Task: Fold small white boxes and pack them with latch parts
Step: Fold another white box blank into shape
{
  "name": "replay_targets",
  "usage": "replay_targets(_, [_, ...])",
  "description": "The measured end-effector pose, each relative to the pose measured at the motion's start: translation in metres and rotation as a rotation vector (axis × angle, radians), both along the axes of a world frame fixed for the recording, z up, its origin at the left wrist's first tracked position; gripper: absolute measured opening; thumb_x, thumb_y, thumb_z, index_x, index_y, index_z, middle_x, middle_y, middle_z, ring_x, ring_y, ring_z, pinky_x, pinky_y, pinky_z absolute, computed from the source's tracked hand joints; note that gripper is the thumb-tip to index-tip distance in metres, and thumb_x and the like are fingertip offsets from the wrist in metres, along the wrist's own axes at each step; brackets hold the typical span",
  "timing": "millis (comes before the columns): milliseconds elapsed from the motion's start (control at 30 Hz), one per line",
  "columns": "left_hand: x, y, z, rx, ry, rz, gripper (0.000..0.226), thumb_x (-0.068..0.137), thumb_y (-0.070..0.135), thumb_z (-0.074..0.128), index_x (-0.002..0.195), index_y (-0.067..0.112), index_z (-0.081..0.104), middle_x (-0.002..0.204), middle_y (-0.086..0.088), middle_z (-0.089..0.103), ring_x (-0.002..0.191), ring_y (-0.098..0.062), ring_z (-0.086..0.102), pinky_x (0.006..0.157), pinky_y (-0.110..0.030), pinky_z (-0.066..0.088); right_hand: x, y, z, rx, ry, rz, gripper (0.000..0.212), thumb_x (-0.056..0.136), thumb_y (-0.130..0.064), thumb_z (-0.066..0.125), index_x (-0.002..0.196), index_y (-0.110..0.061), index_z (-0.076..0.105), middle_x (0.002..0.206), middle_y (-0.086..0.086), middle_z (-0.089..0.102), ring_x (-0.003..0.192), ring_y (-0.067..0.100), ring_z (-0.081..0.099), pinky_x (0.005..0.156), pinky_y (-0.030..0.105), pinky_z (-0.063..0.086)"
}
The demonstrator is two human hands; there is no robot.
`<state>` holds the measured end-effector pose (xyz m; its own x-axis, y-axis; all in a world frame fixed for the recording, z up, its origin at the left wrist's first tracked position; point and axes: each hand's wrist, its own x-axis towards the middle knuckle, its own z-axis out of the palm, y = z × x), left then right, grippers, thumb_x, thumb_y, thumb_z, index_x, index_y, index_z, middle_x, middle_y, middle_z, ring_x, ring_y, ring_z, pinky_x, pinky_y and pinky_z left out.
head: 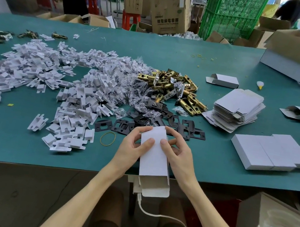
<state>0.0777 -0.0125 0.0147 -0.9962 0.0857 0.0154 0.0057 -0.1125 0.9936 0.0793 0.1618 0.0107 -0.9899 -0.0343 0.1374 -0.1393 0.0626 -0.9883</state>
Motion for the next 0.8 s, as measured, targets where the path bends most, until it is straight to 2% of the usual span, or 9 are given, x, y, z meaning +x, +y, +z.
replay_targets(100, [-0.0001,-0.0008,-0.0002,-0.006,0.015,0.001,0.041,0.095,0.031,0.072,0.134,0.029,0.061,0.125,-0.003,0.07,0.104,-0.024,0.073,0.077,-0.037,0.063,0.0006,-0.0025,-0.0001,-0.031,-0.015,-0.035,0.041,0.093,-0.039,0.072,0.13,-0.033,0.056,0.093,0.0,0.067,0.081,0.025,0.075,0.069,0.051,0.062])
replay_targets(233, [0.0004,-0.001,-0.002,-0.025,0.024,0.01,0.041,0.094,0.033,0.072,0.134,0.03,0.061,0.124,-0.001,0.07,0.104,-0.025,0.073,0.077,-0.037,0.063,0.0,-0.002,-0.0017,-0.011,-0.007,-0.038,0.029,0.094,-0.035,0.072,0.117,-0.024,0.059,0.103,0.001,0.067,0.082,0.018,0.072,0.068,0.044,0.06])
replay_targets(433, [-0.0006,-0.0012,-0.0025,-0.025,0.041,0.02,0.038,0.096,0.029,0.071,0.133,0.027,0.065,0.128,0.003,0.069,0.106,-0.023,0.073,0.078,-0.039,0.064,-0.001,-0.0009,-0.0032,-0.039,-0.012,-0.025,0.022,0.095,-0.032,0.071,0.114,-0.025,0.062,0.095,-0.007,0.067,0.084,0.018,0.071,0.068,0.036,0.06])
replay_targets(633, [-0.0009,-0.0026,-0.0052,-0.053,0.013,0.027,0.038,0.091,0.035,0.074,0.125,0.019,0.069,0.116,-0.004,0.074,0.097,-0.024,0.076,0.071,-0.033,0.062,-0.0002,-0.0006,-0.0023,-0.048,-0.022,-0.011,0.024,0.095,-0.034,0.071,0.115,-0.024,0.062,0.092,-0.009,0.067,0.085,0.022,0.071,0.067,0.04,0.06])
replay_targets(700, [-0.0012,-0.0034,-0.0053,-0.058,0.013,0.019,0.033,0.092,0.035,0.073,0.121,0.019,0.07,0.112,-0.004,0.075,0.094,-0.021,0.075,0.068,-0.029,0.061,0.0002,-0.0015,-0.0022,-0.051,-0.017,-0.022,0.024,0.095,-0.033,0.072,0.115,-0.023,0.062,0.097,-0.005,0.067,0.086,0.021,0.071,0.068,0.039,0.06])
replay_targets(800, [-0.0025,-0.0035,-0.0066,-0.088,0.037,0.017,0.029,0.094,0.035,0.072,0.119,0.02,0.068,0.109,-0.005,0.074,0.091,-0.016,0.073,0.067,-0.027,0.059,0.0,-0.0025,-0.0019,-0.075,-0.036,-0.05,0.036,0.091,-0.037,0.075,0.118,-0.021,0.057,0.102,0.002,0.068,0.087,0.018,0.073,0.069,0.036,0.06])
